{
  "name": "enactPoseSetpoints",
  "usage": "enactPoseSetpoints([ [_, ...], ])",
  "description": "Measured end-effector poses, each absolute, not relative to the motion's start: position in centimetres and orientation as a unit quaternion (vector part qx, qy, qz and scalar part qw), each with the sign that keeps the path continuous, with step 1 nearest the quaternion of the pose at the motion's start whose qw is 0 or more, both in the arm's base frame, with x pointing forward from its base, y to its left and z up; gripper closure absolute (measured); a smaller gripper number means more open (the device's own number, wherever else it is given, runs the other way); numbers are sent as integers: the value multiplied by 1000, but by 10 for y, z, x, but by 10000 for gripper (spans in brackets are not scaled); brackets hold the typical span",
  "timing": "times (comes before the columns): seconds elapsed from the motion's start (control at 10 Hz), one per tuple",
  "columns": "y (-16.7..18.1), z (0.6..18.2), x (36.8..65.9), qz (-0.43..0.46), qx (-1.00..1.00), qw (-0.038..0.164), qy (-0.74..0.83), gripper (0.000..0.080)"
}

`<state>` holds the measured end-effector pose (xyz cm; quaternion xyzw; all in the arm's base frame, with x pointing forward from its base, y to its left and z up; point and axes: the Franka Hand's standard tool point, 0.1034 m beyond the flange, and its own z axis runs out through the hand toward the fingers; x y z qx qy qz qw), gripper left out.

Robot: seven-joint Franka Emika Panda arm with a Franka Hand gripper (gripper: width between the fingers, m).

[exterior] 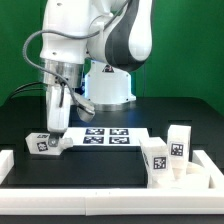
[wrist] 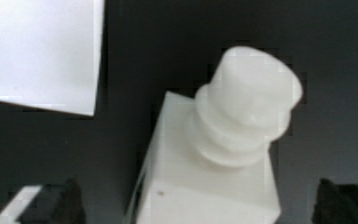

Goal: Assemble stool

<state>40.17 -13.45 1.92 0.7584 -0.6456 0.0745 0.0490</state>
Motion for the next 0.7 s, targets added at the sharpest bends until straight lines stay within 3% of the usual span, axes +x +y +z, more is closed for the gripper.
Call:
enactPoseSetpoints([
  [0.1, -134, 16, 403, 75, 759, 52, -645, 151],
  [0.2, -135, 16, 403, 74, 759, 53, -645, 269],
  [0.3, -135, 16, 402, 74, 759, 53, -645, 269],
  [0.4, -135, 16, 402, 74, 759, 53, -645, 415],
  [0.5, -135, 16, 402, 74, 759, 53, -645, 468],
  [0.7, -134, 16, 403, 74, 768, 54, -634, 468],
])
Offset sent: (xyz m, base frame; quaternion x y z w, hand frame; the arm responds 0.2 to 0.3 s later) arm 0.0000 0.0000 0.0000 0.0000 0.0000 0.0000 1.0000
